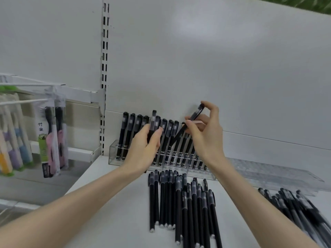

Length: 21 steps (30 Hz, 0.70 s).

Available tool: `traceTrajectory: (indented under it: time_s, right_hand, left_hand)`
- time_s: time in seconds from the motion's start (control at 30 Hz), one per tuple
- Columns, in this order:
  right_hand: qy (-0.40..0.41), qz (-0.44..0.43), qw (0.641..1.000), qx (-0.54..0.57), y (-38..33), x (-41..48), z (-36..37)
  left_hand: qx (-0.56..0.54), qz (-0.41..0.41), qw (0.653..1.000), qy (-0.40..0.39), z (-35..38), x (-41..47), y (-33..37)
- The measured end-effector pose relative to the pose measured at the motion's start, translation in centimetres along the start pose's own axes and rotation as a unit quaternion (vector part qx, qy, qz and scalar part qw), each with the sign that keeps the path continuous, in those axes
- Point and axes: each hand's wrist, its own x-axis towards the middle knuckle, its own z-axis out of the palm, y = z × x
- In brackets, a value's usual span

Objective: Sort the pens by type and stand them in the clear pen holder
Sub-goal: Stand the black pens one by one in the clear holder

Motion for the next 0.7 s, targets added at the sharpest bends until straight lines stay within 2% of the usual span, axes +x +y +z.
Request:
traceTrajectory:
  time_s: [0.13,0.3,0.53,0.7]
  right_hand:
    - [-0.024,-0.039,0.998,-0.032,0.6,0.5,0.4]
    - [-0.045,-0.046,0.998,-0.023,1.4,0.5,0.5]
    - [-0.041,-0.048,0.996,-0.059,2.4,0.4,1.0]
    - [-0.095,-0.036,0.991,-0.089,2.6,0.7,1.1]
  left_hand:
    - [-0.045,0.019,0.998,-0.028,0.1,-1.5,-1.6]
    - [-0.025,0.042,0.999,-0.017,0.5,-1.8,-3.0]
    - [-0.03,0.021,0.999,-0.016,0.4,-1.6,-3.7]
    - [-0.039,0.017,0.999,-0.023,0.4,-1.6,-3.6]
